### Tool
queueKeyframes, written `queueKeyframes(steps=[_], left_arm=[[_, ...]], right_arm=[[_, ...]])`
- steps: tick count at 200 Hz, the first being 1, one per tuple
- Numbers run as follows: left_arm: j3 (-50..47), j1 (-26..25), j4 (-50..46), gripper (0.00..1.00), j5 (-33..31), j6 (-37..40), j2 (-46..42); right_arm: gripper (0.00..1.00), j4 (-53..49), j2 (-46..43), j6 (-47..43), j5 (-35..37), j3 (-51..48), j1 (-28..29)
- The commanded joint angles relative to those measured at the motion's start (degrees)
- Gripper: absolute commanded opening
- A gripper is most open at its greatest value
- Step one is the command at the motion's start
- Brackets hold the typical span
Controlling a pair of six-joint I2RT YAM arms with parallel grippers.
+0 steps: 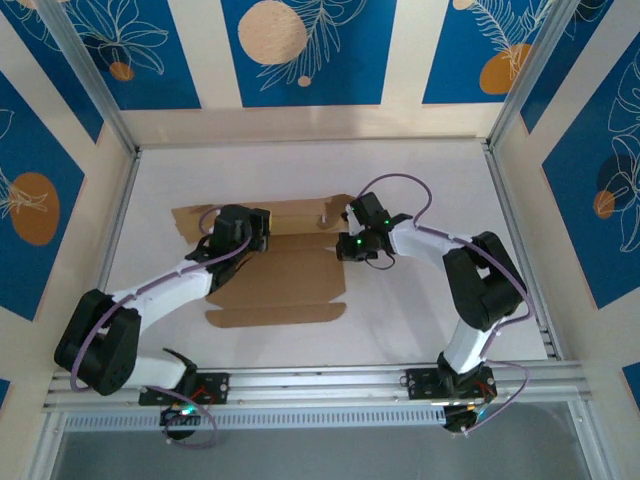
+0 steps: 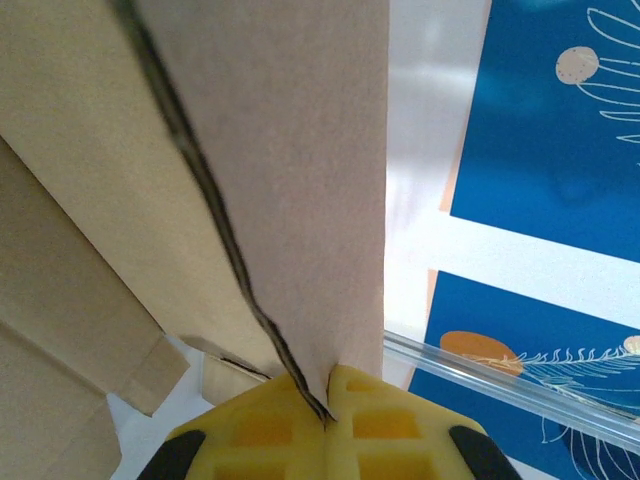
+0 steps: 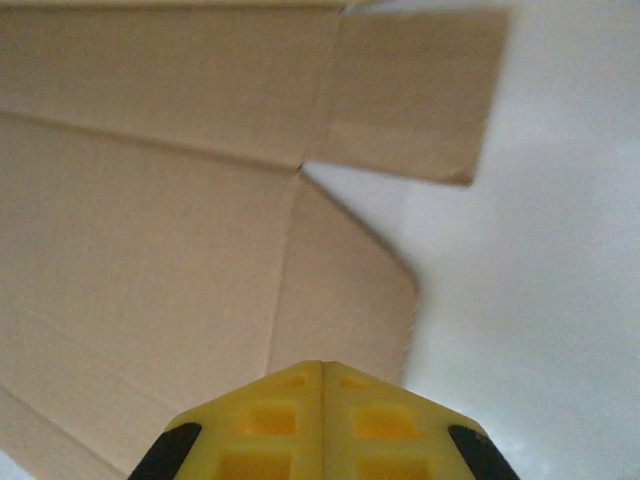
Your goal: Fold the paper box
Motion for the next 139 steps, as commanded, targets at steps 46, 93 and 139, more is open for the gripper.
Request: queueKeyframes(steps=[46,93,139], left_arm=[[0.8,-1.2,-3.4,0.00,2.3,0.0,0.8],[1.1,-1.2,-3.4,0.00,2.6,0.2,1.0],[0.8,-1.4,-3.0,0.00,2.5,0.2,1.0]], right_arm=[[0.23,-5.0,8.9,-3.6,-1.1,11.8,-3.5],[0.33,-5.7,11.6,-4.4,2.6,13.2,-3.1],[0.38,-6.3,14.3,-5.1,7.2,13.8,-1.3]])
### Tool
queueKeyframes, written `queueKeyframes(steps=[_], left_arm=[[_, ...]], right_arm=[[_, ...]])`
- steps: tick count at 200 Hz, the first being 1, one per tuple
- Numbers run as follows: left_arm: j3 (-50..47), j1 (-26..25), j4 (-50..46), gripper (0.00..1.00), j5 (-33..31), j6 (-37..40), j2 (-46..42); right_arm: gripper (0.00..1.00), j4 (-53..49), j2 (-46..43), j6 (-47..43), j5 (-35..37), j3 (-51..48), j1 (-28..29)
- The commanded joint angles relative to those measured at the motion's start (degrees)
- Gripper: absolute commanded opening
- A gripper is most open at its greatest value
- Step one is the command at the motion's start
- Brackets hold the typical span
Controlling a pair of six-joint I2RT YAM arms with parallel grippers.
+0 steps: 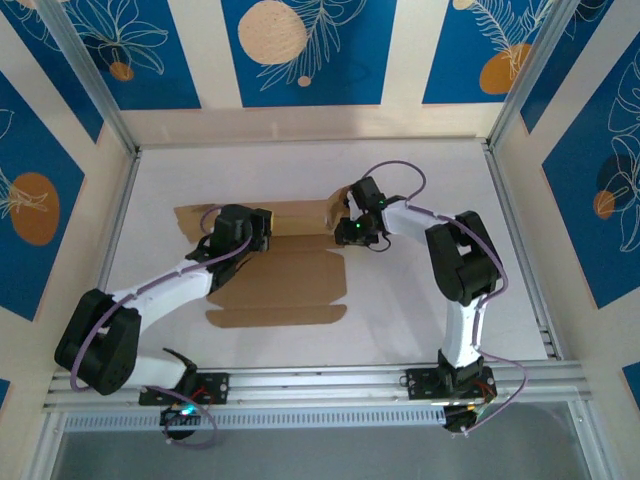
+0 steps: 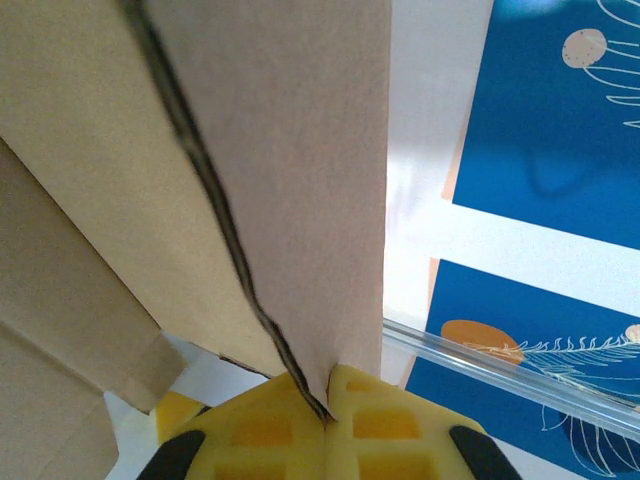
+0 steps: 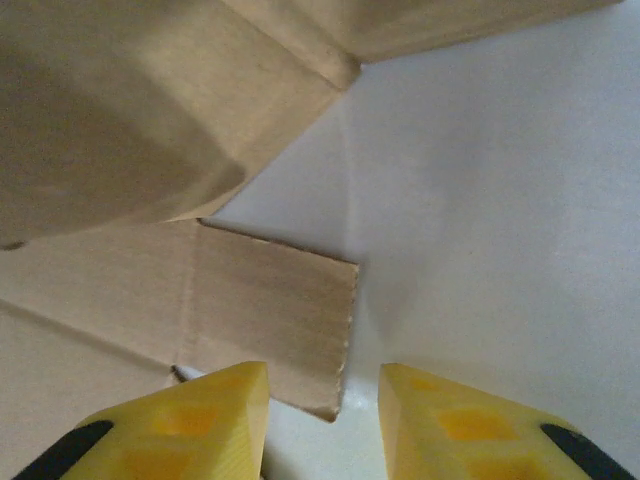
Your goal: Fold the paper box
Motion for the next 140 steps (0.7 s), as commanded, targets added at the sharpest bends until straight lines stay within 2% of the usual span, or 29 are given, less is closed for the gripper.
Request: queueKeyframes(steps=[1,40,140], left_arm=[[0.6,-1.2,-3.0,0.00,1.3,0.2,0.9],[0.3,-1.3,-2.0,0.00,1.6,-0.2,1.4],[-0.7,-1.6,-1.7,0.00,0.8,-0.8,1.1]], right_arm=[[0.38,-1.6,1.9,-1.3,3.0,2.1,1.6],[0.38,-2.1,3.8,0.1,2.3,4.6,3.7],[0.38,10.2,-5.4,12.8,-17.1,-3.1,0.0]])
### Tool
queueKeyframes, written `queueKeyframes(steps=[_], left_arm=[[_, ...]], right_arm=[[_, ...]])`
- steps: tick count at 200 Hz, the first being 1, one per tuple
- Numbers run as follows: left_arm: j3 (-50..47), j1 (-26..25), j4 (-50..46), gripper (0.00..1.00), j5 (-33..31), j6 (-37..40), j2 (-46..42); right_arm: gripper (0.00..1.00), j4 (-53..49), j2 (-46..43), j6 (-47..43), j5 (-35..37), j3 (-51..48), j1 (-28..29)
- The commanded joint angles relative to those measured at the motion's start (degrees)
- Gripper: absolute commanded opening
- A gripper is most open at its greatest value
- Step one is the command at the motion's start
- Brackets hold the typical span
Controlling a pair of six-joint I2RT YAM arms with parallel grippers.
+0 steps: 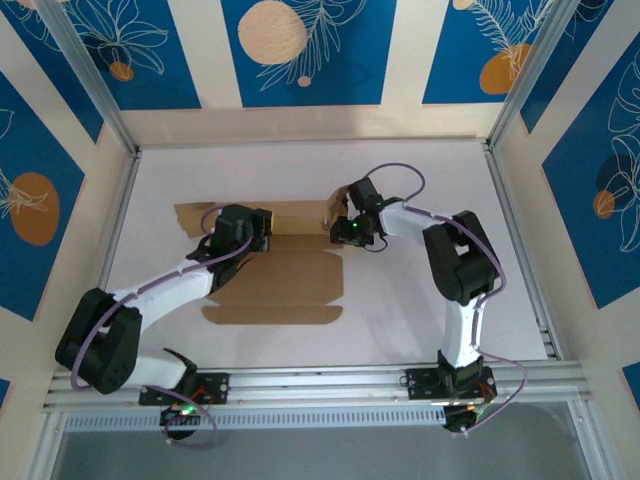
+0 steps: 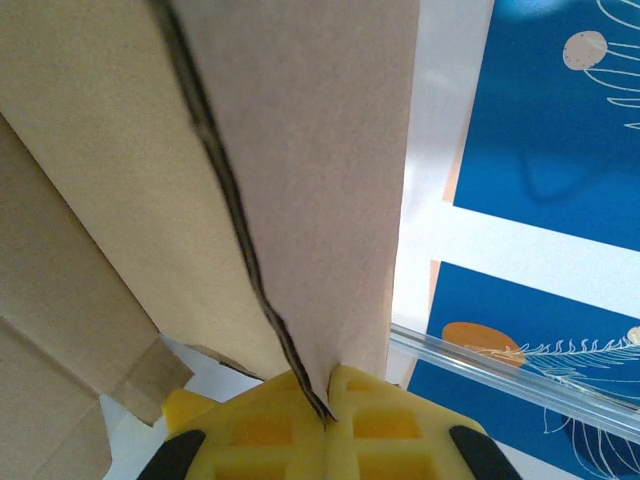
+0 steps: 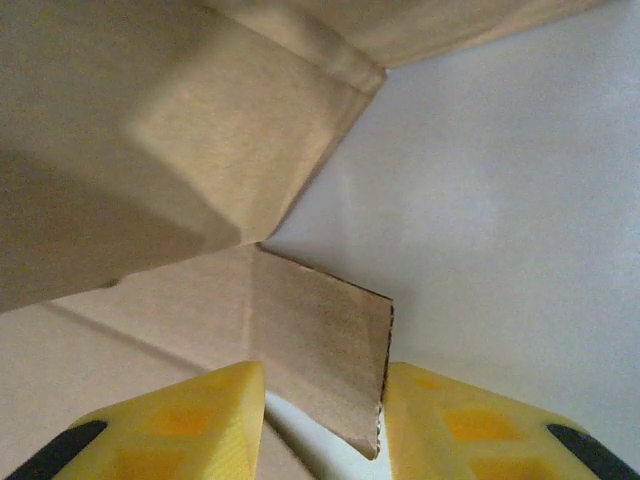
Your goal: Fold the paper box
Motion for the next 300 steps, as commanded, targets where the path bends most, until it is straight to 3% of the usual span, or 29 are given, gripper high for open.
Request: queueKeyframes(steps=[1,49,83,104,137,163,219,263,286,300], left_arm=[[-0.6,-1.4,-1.9,0.00,1.2,-0.8,0.8],[-0.8,-1.5,-2.0,0.00,1.2,-0.9,0.1],[-1.0,-1.6,-2.2,0.00,1.1,-1.0,-0.3],[-1.2,-1.5,-2.4,0.00,1.0,-1.0,-0.6],[-1.1,-1.7,-2.4,0.00,0.9,-1.1,-0.8],[-1.1,-1.9,-2.3,0.00,0.6,-1.1,-0.7],[-1.0,-1.9,-3.9,0.00,-1.3,-1.3,-1.2],[-0.6,-1.6,-5.9,0.00,-3.1,0.0,-1.8],[-0.5,-1.6,-5.3,0.00,-2.7,-0.2,-1.1],[0.2,-1.6,-5.6,0.00,-2.3,0.0,-0.8]], right_arm=[[0.38,5.3,-3.5,4.7,-11.2,-1.4,0.3],[0.38,13.7,-2.0,11.5,-18.5,-4.1,0.4],[0.38,14.3,1.7,12.2,-18.2,-2.4,1.9],[0.38,11.0,3.7,10.5,-14.6,-0.4,2.9],[0.37,1.7,6.1,8.4,-3.4,3.9,5.3],[0.37,1.4,6.2,8.6,-3.1,4.0,5.5],[0.37,2.3,-8.2,-0.9,-4.2,-3.9,5.0],[0.35,-12.0,-19.1,-16.1,-11.7,-4.8,4.5],[0.34,-7.8,-26.3,-14.2,-16.6,-6.9,4.2],[0.32,-5.1,-29.6,-11.5,-14.5,-7.1,3.3]])
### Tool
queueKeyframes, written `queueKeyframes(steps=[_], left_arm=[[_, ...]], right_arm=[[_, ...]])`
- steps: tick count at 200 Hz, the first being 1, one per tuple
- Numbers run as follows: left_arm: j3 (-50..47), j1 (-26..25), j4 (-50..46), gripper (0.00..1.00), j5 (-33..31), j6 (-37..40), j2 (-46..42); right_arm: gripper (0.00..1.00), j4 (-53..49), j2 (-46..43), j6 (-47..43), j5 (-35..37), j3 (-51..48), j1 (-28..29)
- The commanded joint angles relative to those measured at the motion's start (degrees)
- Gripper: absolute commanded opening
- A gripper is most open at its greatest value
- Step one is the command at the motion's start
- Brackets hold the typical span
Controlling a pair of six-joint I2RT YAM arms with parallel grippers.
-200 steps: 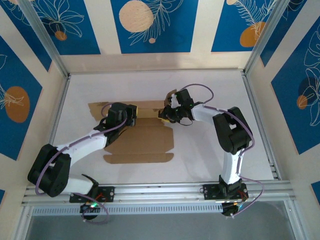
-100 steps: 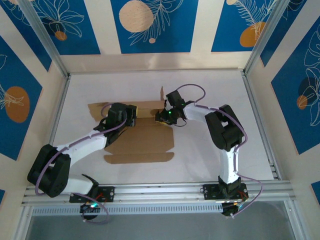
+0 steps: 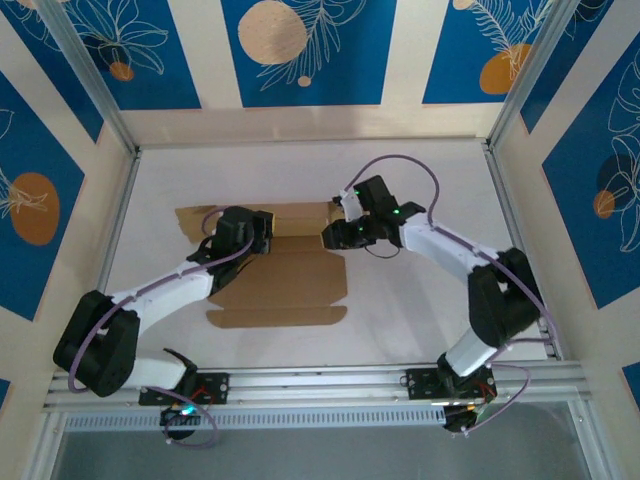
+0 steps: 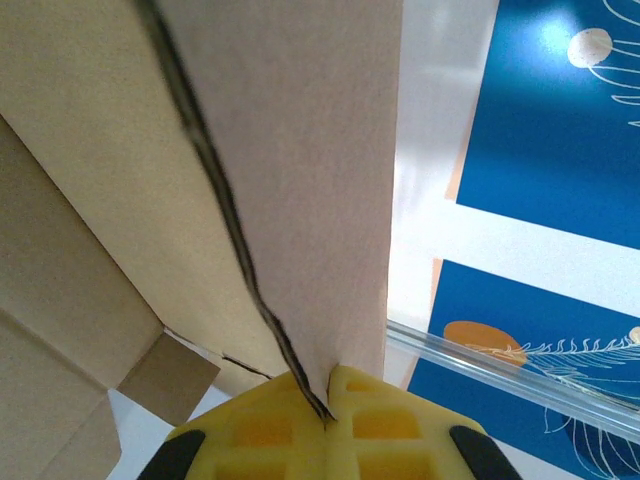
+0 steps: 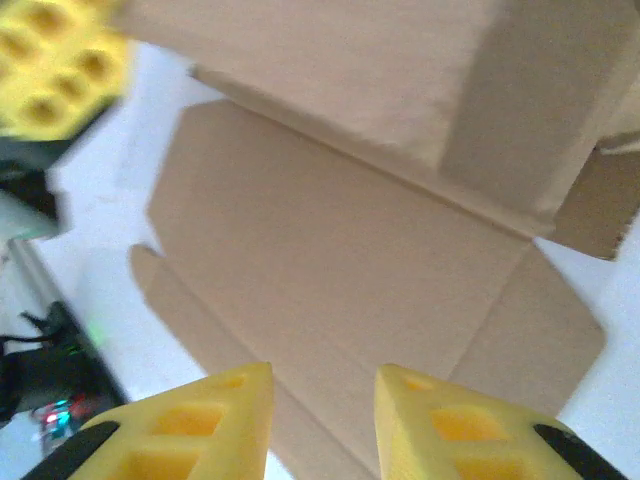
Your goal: Fold the paper box
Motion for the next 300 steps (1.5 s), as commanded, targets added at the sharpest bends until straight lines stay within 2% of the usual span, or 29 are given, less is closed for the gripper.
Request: queueKeyframes(steps=[1,26,33,39,60,77,95,108,120,159,202,248,300], left_arm=[[0.5,-0.6,-4.4,0.00,-1.1,0.9,0.1],[1.1,-0.6,-5.3,0.00,-1.2,1.6,-0.3],[1.1,-0.6,-5.3,0.00,-1.1,1.6,-0.4],[1.0,-0.6,-5.2,0.00,-0.9,1.6,-0.2],[0.9,-0.5,-4.3,0.00,-0.1,1.3,0.4],[0.9,-0.6,-3.5,0.00,0.7,1.0,1.0],[1.0,-0.7,-3.5,0.00,0.8,1.0,0.9],[1.1,-0.7,-3.7,0.00,0.5,1.1,0.7],[1.2,-0.6,-4.0,0.00,0.4,1.2,0.6],[1.3,-0.7,-3.3,0.00,0.9,1.0,1.1],[0.9,-0.6,-2.8,0.00,1.1,0.8,1.0],[0.5,-0.6,-2.4,0.00,1.4,0.7,0.7],[0.3,-0.6,-1.9,0.00,2.2,0.6,0.8]], right_arm=[[0.32,1.3,-5.8,-0.2,-2.9,-1.1,-1.1],[0.31,2.1,-8.9,5.3,14.4,-0.6,-5.6],[0.31,2.0,-9.1,7.9,20.4,-0.7,-8.1],[0.31,1.8,-8.9,11.5,22.6,-0.9,-10.8],[0.31,4.5,-5.3,16.5,23.0,-1.5,-19.6],[0.28,4.1,2.2,12.5,24.4,2.7,-22.0],[0.24,3.7,11.0,6.8,19.5,7.8,-23.3],[0.20,3.4,15.6,1.4,15.4,10.6,-22.8],[0.17,3.7,17.4,-3.8,15.5,11.1,-21.1],[0.16,16.2,14.2,-17.5,11.6,1.7,-14.8],[0.19,20.7,9.6,-23.0,7.0,-4.1,-10.6],[0.22,25.4,3.7,-30.8,7.4,-12.0,-6.4],[0.26,24.1,3.7,-41.2,7.0,-11.5,-3.5]])
